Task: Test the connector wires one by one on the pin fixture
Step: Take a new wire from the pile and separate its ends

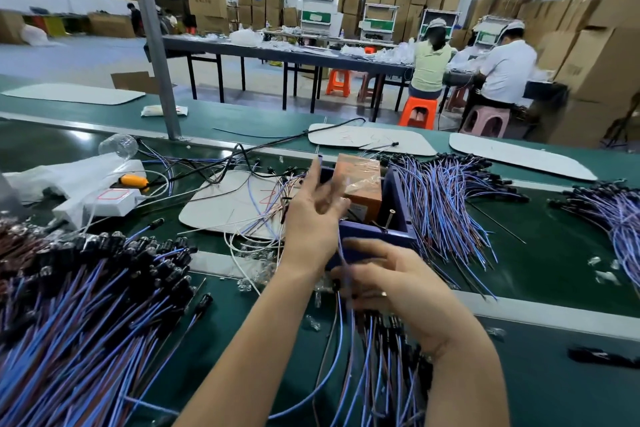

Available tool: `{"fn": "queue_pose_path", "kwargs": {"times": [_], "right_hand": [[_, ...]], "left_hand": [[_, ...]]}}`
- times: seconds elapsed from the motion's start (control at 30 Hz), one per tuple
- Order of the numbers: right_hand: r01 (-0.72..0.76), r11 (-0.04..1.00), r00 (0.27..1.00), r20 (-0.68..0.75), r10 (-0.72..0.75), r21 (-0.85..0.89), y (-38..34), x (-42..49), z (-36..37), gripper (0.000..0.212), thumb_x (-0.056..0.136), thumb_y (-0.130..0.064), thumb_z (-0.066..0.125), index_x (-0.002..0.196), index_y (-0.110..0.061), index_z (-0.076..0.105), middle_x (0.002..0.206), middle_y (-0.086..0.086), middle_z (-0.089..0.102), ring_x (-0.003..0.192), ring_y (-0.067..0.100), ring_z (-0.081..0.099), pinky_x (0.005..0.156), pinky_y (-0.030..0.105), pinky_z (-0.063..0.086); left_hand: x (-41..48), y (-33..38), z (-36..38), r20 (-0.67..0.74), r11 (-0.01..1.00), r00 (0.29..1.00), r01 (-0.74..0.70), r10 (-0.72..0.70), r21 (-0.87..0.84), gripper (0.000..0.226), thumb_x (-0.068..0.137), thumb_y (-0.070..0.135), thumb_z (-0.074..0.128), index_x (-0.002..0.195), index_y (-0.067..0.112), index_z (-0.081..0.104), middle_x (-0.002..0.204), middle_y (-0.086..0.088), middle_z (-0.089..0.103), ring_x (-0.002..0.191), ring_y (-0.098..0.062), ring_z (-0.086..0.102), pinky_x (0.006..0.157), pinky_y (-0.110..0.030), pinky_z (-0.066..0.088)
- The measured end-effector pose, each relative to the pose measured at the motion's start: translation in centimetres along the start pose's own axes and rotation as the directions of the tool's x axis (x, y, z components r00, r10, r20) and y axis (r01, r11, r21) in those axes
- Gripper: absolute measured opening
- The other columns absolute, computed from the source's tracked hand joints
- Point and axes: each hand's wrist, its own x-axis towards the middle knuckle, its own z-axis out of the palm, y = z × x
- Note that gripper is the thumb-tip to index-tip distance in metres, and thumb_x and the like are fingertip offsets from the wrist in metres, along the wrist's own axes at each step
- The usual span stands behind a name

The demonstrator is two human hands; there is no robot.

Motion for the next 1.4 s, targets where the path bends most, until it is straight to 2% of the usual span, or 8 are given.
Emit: {"fn": "queue_pose_path", "kwargs": {"times": [0.1,0.23,0.43,0.6,0.77,0.93,1.13,1.4], "right_hand": [[0.123,0.968,0.977,-0.197,-0.079,0.219,-0.6,0.3,0.0,0.016,0.092,-0.003,0.057,0.103,-0.012,0.064,0.080,0.014,0.072,0.060,0.021,0.065,0.056,0.028,0.059],[0.231,0.911,0.904,-0.422,-0.070,0.342,-0.5,0.8,0.2,0.009,0.095,-0.010,0.055,0.092,-0.007,0.063,0.066,0.006,0.070,0.050,0.015,0.064,0.048,0.025,0.055],[0.322,0.875,0.831,-0.551,-0.078,0.361,0.1,1.9,0.9,0.009,0.090,-0.004,0.062,0.082,-0.008,0.065,0.071,0.007,0.070,0.055,0.012,0.066,0.049,0.021,0.053],[0.345,0.820,0.839,-0.542,-0.051,0.456,0.5,2.2,0.8,0.011,0.088,-0.002,0.063,0.079,-0.009,0.064,0.071,0.007,0.070,0.062,0.013,0.068,0.053,0.022,0.055],[0.195,0.966,0.796,-0.603,-0.055,0.169,1.4,1.9,-1.4,0.021,0.086,0.003,0.054,0.082,-0.012,0.068,0.044,-0.009,0.055,0.039,0.003,0.051,0.039,0.018,0.044],[0.062,0.992,0.756,-0.644,-0.117,-0.107,2.6,1.2,-3.7,0.019,0.083,-0.010,0.056,0.076,0.003,0.066,0.051,0.002,0.031,0.055,0.021,0.025,0.051,0.026,0.023],[-0.005,0.975,0.750,-0.646,-0.142,-0.221,3.3,1.4,-3.8,0.028,0.082,-0.013,0.060,0.084,0.015,0.058,0.060,0.009,0.029,0.066,0.022,0.025,0.061,0.034,0.024],[-0.011,0.977,0.753,-0.645,-0.133,-0.214,3.6,1.5,-4.6,0.025,0.083,-0.014,0.064,0.079,0.011,0.064,0.038,-0.008,0.036,0.062,0.021,0.030,0.055,0.029,0.031]], "left_hand": [[-0.8,-0.1,1.1,0.206,0.987,0.977,-0.084,0.055,0.134,0.066,0.091,-0.014,0.046,0.147,0.018,0.033,0.131,0.002,0.058,0.120,-0.004,0.054,0.107,-0.025,0.039],[-1.6,0.1,2.0,0.287,0.989,0.955,-0.102,0.068,0.105,0.060,0.094,-0.015,0.040,0.144,0.017,0.038,0.136,-0.004,0.055,0.126,-0.002,0.049,0.109,-0.022,0.036],[-1.7,0.3,2.3,0.259,0.980,0.964,0.102,-0.055,-0.173,0.056,0.095,-0.016,0.037,0.143,0.013,0.038,0.129,-0.008,0.059,0.114,-0.011,0.059,0.095,-0.018,0.048],[-1.7,0.9,2.3,0.270,0.905,0.951,0.243,-0.151,-0.348,0.053,0.096,-0.014,0.031,0.138,0.015,0.045,0.113,-0.008,0.066,0.097,-0.014,0.067,0.079,-0.019,0.055],[-0.4,1.4,-0.8,0.089,0.987,0.990,0.093,-0.105,0.132,0.026,0.096,0.000,0.047,0.110,0.007,0.068,0.082,-0.003,0.072,0.049,0.001,0.057,0.048,-0.011,0.044],[0.8,0.6,-3.8,0.029,0.831,0.999,0.004,-0.024,0.556,0.016,0.087,0.019,0.066,0.072,0.023,0.068,0.064,0.006,0.072,0.057,0.010,0.056,0.061,-0.007,0.043],[1.3,-0.2,-4.3,-0.025,0.707,0.999,0.039,-0.030,0.706,0.017,0.084,0.025,0.067,0.068,0.028,0.063,0.074,0.003,0.067,0.078,-0.016,0.062,0.071,-0.025,0.046],[1.3,-0.5,-4.2,-0.039,0.655,0.998,0.066,-0.055,0.753,0.024,0.083,0.022,0.063,0.061,0.029,0.056,0.075,0.004,0.064,0.081,-0.020,0.062,0.075,-0.033,0.052]]}}
